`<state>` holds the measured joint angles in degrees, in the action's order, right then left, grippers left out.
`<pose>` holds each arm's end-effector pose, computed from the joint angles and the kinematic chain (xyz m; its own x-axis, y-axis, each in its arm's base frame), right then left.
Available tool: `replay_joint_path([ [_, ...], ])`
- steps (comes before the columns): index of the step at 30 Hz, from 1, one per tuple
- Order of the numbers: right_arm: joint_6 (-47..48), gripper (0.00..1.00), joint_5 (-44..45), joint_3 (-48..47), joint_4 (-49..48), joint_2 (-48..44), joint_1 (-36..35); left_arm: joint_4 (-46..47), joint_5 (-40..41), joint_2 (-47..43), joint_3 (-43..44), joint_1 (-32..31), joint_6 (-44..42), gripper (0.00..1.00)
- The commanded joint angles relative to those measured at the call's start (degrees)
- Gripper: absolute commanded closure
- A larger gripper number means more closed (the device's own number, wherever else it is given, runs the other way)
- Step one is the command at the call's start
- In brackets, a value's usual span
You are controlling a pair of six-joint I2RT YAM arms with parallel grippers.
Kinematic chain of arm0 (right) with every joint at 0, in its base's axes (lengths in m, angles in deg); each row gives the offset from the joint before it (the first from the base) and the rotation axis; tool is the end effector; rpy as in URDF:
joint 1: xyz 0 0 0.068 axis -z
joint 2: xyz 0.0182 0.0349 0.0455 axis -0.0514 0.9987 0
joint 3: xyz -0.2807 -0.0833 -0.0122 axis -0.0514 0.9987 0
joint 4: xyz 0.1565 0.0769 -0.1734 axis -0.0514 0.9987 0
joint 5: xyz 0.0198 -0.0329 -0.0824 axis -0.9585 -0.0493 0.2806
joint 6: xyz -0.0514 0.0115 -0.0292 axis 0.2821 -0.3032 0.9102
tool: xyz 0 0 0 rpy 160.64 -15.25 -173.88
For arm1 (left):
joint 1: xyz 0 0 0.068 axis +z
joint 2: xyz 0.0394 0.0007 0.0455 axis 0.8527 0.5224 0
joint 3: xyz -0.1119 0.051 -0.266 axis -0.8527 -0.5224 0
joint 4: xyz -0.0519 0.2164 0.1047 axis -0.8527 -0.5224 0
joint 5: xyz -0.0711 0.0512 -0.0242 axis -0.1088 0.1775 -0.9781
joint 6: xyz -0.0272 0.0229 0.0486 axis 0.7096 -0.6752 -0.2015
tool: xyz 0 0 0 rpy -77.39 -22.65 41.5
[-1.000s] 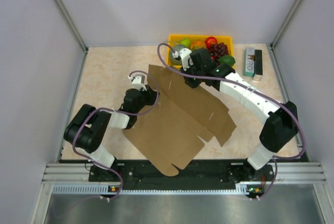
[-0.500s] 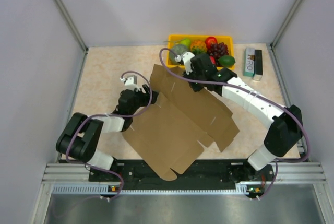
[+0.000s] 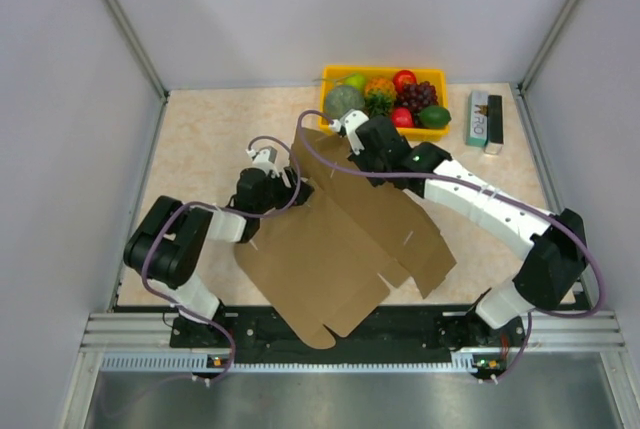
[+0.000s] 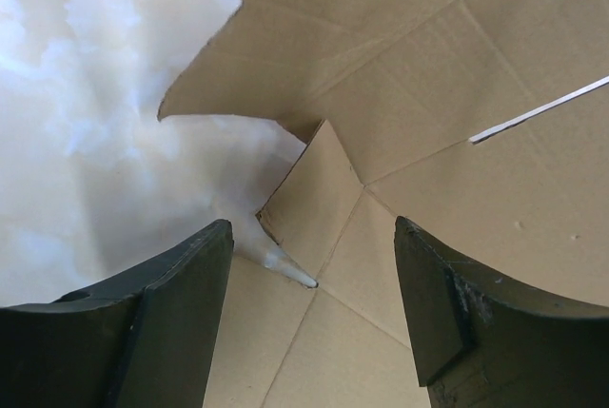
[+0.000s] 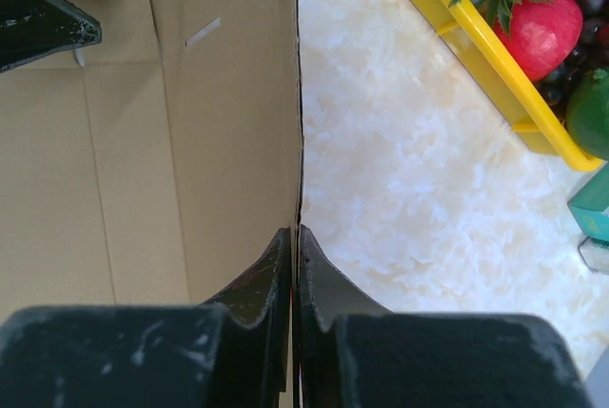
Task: Fold the paper box
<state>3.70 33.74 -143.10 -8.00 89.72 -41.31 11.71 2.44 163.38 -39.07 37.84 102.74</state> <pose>0.2402 0.2177 0.3406 -0.4369 -0.5882 -0.6805 -0.5970 0.7555 -0.2697 0.2827 -0.1165 0.1745 -0.5898 -0.3437 -0.7308 0.2467 0.7850 -0.5683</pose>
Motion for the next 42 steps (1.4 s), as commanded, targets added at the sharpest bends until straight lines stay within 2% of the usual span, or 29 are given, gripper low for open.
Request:
replay_joint_path([
  [1,0.6,1.00,2.6,0.0,-0.7,-2.0,-1.1,3.5,-3.2,1.9,2.2,0.3,-0.8,0.27],
  [4,0.5,1.00,0.7,0.0,-1.9,-1.4,-1.1,4.6,-4.2,3.1,2.5,0.3,-0.8,0.31],
  [14,0.1,1.00,-4.4,-0.6,-3.9,-1.3,-1.2,10.4,-5.3,4.3,1.0,0.2,-1.4,0.53],
  [15,0.2,1.00,-4.5,-0.6,-4.1,-1.4,-1.3,12.4,-5.4,4.3,0.6,0.1,-1.5,0.60],
  [21,2.3,0.98,0.6,-1.5,-4.1,0.1,-4.5,15.9,-1.6,3.6,-2.0,-2.5,-4.1,0.79],
  [22,2.4,0.98,1.6,-1.5,-4.1,0.3,-5.2,16.2,-0.3,3.2,-2.3,-3.3,-4.3,0.88],
  [25,1.8,0.91,8.2,-1.6,-3.1,0.5,-7.2,19.1,2.4,2.3,-4.3,-4.3,-4.7,0.99],
  [29,0.8,0.80,11.1,-1.7,-1.0,-0.9,-8.3,20.0,3.7,1.3,-6.1,-4.6,-6.0,1.00],
  [42,1.4,0.73,11.5,2.4,1.6,-8.4,-9.2,20.9,6.5,0.1,-8.0,-4.6,-6.4,1.00],
])
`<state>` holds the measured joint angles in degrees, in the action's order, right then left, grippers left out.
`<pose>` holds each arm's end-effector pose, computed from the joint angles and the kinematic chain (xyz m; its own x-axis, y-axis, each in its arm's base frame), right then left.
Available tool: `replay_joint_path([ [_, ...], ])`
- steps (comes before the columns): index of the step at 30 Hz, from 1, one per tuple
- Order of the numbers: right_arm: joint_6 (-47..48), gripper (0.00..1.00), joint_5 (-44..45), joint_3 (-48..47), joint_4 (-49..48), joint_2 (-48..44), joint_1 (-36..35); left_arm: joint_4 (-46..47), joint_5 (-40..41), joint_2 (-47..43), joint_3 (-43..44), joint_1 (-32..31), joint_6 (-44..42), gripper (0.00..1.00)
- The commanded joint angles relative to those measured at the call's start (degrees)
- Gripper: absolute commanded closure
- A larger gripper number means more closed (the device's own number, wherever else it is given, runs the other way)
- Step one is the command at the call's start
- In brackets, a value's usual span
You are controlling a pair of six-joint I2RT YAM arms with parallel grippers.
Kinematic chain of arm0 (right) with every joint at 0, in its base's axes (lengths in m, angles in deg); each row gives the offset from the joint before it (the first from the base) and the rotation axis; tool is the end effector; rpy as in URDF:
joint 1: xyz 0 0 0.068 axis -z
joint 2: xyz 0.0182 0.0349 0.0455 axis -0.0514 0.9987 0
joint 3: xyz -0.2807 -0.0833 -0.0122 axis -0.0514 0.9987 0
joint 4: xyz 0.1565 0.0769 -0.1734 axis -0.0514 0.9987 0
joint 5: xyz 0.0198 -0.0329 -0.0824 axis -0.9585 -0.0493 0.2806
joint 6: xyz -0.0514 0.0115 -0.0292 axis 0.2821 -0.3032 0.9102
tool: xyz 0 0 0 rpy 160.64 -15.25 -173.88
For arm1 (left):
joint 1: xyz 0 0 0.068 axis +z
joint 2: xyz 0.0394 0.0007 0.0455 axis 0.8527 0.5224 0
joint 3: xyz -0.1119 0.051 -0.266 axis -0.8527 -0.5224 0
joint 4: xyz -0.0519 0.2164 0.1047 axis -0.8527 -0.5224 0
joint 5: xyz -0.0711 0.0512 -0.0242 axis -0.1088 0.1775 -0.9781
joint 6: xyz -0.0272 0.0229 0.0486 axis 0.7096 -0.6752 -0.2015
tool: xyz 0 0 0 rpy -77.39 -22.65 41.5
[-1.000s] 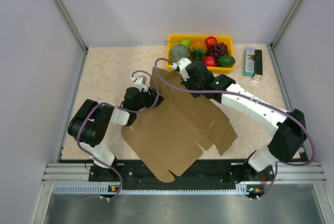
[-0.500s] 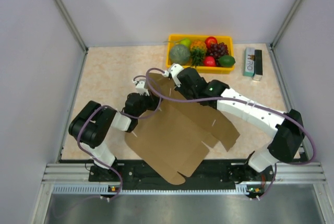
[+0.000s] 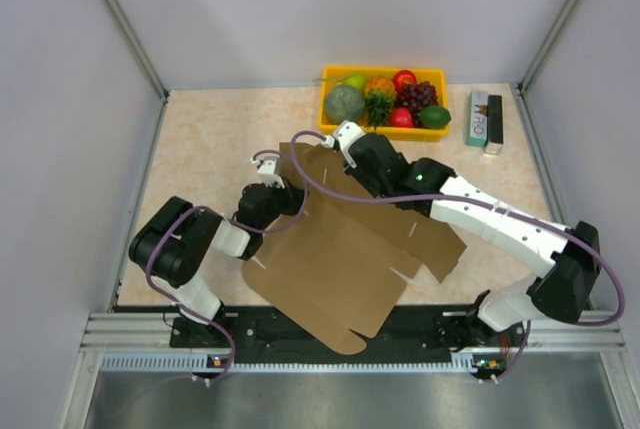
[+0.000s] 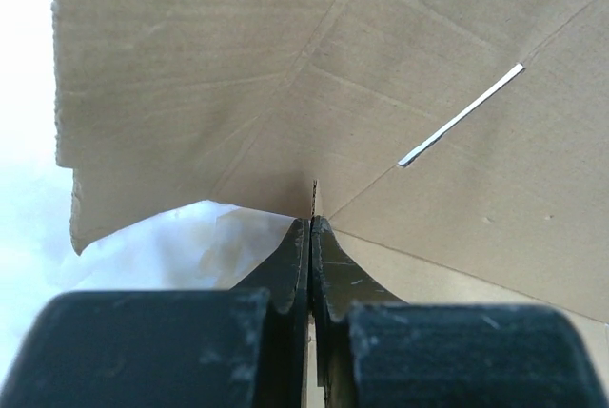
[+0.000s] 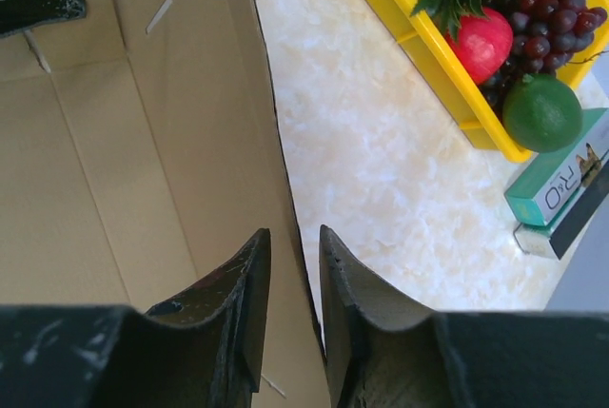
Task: Fold the paper box
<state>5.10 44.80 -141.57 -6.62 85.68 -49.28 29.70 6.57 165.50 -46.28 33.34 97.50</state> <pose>0.2006 0.2267 0.3529 -0.3452 -0.6574 -0.6699 -0.5686 0.7143 -0.4080 0.2611 -0.1295 0.1673 -0.4472 -0.2963 -0.8439 0.3801 0.7911 -0.4792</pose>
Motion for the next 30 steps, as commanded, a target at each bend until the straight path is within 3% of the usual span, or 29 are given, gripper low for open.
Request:
replay_joint_path([
  [1,0.1,0.73,-0.6,1.9,0.2,-4.8,-1.3,3.0,2.4,-2.2,-0.9,-0.1,-1.1,1.00],
  [9,3.2,1.00,-3.5,5.9,-2.6,-4.6,-1.7,2.9,2.9,-3.6,-1.4,-0.1,-0.4,1.00],
  [17,17.1,1.00,1.2,12.0,-16.1,-6.2,-4.6,5.3,-1.0,-4.1,-2.0,-0.1,4.9,0.97],
  [29,36.2,1.00,3.6,24.1,-35.0,-6.8,-5.0,17.3,-7.3,-0.7,-6.6,0.5,9.4,0.68],
  [30,39.8,1.00,4.2,26.8,-39.9,-7.3,-5.1,17.9,-7.3,-1.8,-7.3,0.8,9.5,0.67],
])
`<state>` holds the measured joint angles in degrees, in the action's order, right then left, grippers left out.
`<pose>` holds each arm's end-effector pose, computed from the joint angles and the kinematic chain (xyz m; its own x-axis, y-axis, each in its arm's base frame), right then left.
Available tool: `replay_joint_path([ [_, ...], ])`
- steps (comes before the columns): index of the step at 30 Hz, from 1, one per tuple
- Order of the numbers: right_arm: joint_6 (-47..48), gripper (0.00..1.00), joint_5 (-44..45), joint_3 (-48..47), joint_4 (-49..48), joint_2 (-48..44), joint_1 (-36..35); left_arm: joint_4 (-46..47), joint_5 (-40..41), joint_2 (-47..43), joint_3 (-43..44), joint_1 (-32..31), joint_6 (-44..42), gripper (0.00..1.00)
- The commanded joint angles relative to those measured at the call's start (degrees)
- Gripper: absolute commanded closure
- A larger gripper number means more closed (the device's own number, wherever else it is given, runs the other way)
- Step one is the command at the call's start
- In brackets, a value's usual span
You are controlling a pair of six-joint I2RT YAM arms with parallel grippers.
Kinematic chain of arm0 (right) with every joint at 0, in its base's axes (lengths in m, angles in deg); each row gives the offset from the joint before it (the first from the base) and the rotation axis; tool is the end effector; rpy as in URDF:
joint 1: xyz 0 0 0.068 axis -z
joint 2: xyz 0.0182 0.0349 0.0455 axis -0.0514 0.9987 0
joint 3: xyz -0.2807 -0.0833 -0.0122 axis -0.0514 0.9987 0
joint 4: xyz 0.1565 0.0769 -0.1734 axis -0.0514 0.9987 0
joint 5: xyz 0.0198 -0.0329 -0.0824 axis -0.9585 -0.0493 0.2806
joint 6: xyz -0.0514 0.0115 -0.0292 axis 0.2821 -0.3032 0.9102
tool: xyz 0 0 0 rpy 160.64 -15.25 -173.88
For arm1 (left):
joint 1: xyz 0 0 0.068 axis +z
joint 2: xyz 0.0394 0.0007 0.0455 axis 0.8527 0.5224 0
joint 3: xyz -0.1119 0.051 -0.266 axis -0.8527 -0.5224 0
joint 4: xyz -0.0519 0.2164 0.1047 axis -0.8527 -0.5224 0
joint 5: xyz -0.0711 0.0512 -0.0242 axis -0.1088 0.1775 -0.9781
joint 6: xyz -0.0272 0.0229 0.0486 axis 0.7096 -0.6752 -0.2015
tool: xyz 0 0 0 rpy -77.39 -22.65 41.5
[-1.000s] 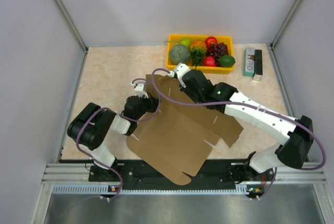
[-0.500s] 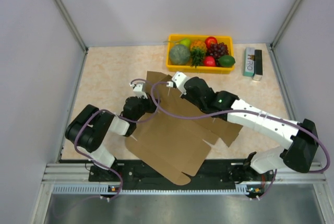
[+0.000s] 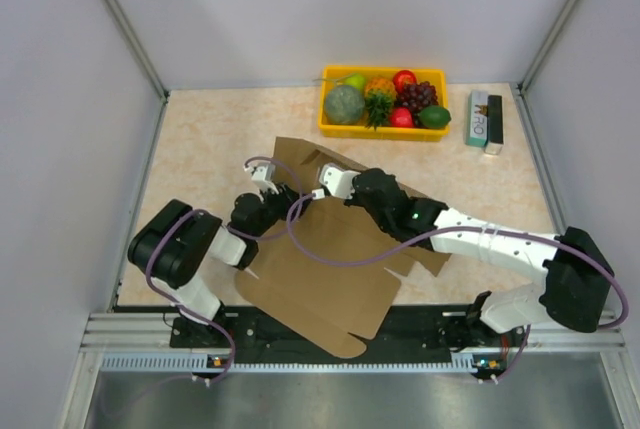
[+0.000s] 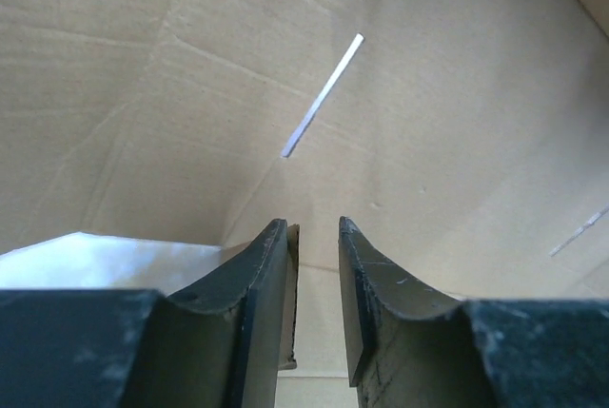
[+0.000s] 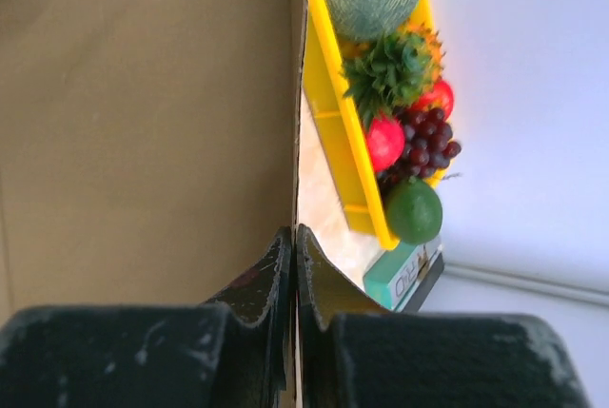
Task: Fold the paper box
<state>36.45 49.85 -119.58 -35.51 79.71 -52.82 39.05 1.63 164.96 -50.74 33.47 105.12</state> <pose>0.1808 0.2246 0.3034 0.0680 -0.8693 -0.4896 -0.5347 0.3826 -0.7535 0.2461 -0.1259 0.1706 -0.4653 -0.4026 -0.7883 0.4227 0.6814 -0.5975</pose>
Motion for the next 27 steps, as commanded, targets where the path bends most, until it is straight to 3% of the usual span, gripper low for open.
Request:
replay_joint_path([
  [1,10.3,1.00,0.2,6.3,-14.0,-1.6,-1.4,9.3,-2.9,-2.0,-4.7,1.0,2.4,0.65],
  [4,15.9,1.00,0.7,9.8,-20.0,-2.2,-1.5,10.2,-4.5,-7.0,-8.1,1.7,3.0,0.62],
  [8,19.6,1.00,0.8,12.1,-25.3,-1.9,-1.5,0.5,-5.1,-18.7,-9.6,2.5,2.2,0.56],
  [12,22.5,1.00,0.6,11.8,-28.0,-1.6,-2.0,-28.9,-0.7,-36.1,-5.0,2.7,-0.7,0.48],
  [15,23.6,1.00,-0.7,10.5,-27.2,-0.9,-2.0,-38.3,3.7,-42.2,-0.4,2.7,-5.7,0.42],
  [19,25.4,1.00,-3.5,9.5,-25.7,0.0,-2.0,-48.1,8.5,-41.8,7.4,2.9,-10.0,0.41],
  [22,26.8,1.00,-4.5,9.3,-26.5,0.6,-1.9,-49.3,8.5,-38.7,11.0,2.8,-12.9,0.31],
  [26,27.6,1.00,-5.6,8.7,-28.0,1.2,-1.5,-46.8,5.2,-35.1,13.3,2.8,-19.0,0.31],
  [27,27.7,1.00,-5.8,8.6,-28.1,1.4,-1.4,-46.4,4.6,-34.3,13.4,2.7,-19.9,0.35],
])
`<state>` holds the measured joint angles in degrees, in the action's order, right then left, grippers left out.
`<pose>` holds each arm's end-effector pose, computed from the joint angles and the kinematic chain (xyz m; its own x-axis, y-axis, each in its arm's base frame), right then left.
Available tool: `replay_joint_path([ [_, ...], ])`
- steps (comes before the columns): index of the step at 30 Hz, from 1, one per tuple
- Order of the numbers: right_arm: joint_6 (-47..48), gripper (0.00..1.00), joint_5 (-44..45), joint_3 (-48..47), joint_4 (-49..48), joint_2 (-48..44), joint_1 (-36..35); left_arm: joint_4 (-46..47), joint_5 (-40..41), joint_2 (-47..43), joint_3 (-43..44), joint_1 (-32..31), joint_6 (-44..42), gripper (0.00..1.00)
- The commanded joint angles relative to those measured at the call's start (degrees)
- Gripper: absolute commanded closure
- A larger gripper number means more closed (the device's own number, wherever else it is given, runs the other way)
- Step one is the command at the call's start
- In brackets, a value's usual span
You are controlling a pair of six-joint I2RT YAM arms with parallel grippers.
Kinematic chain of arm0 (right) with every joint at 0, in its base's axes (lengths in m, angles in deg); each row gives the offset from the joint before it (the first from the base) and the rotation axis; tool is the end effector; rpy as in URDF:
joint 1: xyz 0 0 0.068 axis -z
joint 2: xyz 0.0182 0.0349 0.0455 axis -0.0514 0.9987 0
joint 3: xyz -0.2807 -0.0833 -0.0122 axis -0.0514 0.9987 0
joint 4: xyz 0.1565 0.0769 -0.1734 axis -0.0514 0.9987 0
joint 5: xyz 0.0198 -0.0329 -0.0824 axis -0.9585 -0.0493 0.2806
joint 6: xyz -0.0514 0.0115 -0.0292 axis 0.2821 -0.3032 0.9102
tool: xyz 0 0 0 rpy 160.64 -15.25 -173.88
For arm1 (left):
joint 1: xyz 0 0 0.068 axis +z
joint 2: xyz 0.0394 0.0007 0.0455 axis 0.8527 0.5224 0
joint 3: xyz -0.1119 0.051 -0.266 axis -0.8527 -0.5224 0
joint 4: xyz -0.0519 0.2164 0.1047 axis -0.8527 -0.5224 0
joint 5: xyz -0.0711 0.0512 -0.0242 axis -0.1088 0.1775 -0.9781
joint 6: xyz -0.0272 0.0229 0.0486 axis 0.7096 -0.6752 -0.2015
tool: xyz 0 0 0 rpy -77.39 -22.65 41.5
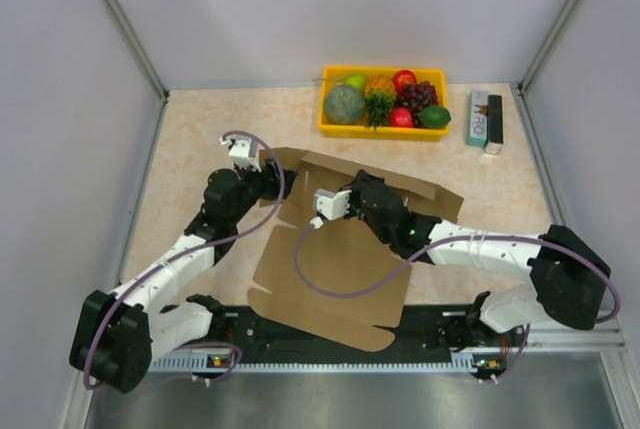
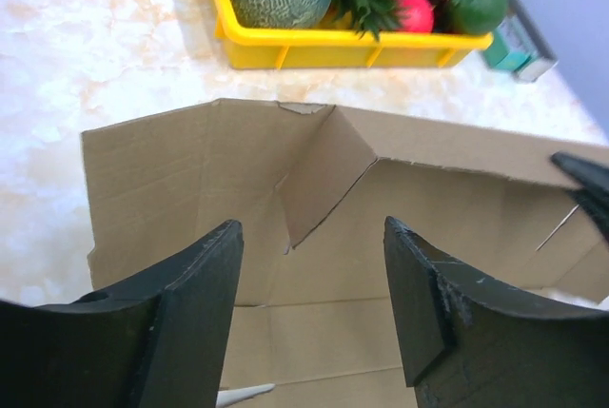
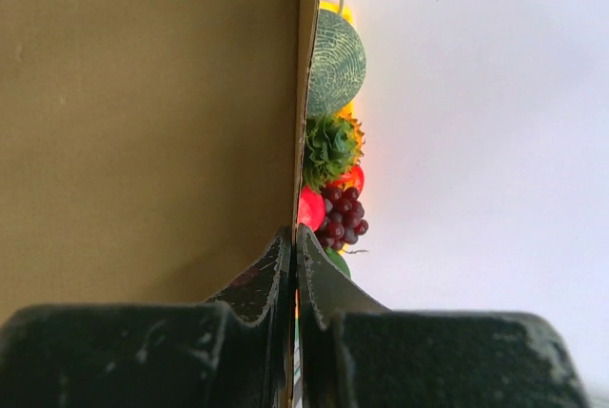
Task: Fold the paper box
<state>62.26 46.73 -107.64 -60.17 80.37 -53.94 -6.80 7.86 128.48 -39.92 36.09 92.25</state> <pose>0.1757 0.2309 0.2747 0.3757 -0.8914 -0.2535 -0.3654 0.1089 -0.9245 0.2022 -0.0890 0.2839 -0.2923 -0.2875 -0.9121 0.4060 0.8262 -0.3905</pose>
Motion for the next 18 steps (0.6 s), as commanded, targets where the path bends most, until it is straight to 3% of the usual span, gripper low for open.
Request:
replay_joint_path([
  [1,2.0,1.00,-2.9,-3.6,-3.6,0.9,-0.2,-0.5,-2.2,2.3,2.9,0.1,-8.6,0.37],
  [9,1.7,1.00,-5.7,-4.4,-3.8,1.1,1.0,3.7,-3.5,5.6,3.1,-0.5,-13.7,0.39],
  [12,1.7,1.00,-5.6,-4.3,-4.6,1.2,1.0,6.0,-1.6,7.1,3.2,-1.6,-14.2,0.47],
  [14,1.3,0.99,-5.4,-4.4,-5.0,1.1,1.0,7.6,-0.2,7.9,3.2,-2.5,-15.6,0.61],
  [17,-2.0,0.84,-4.1,-5.9,-4.7,0.8,1.0,9.7,6.2,7.3,2.4,-5.4,-17.6,0.81],
  [18,-3.5,0.71,-1.8,-6.5,-3.8,0.8,0.7,11.1,8.9,6.7,0.8,-5.8,-17.8,0.84],
])
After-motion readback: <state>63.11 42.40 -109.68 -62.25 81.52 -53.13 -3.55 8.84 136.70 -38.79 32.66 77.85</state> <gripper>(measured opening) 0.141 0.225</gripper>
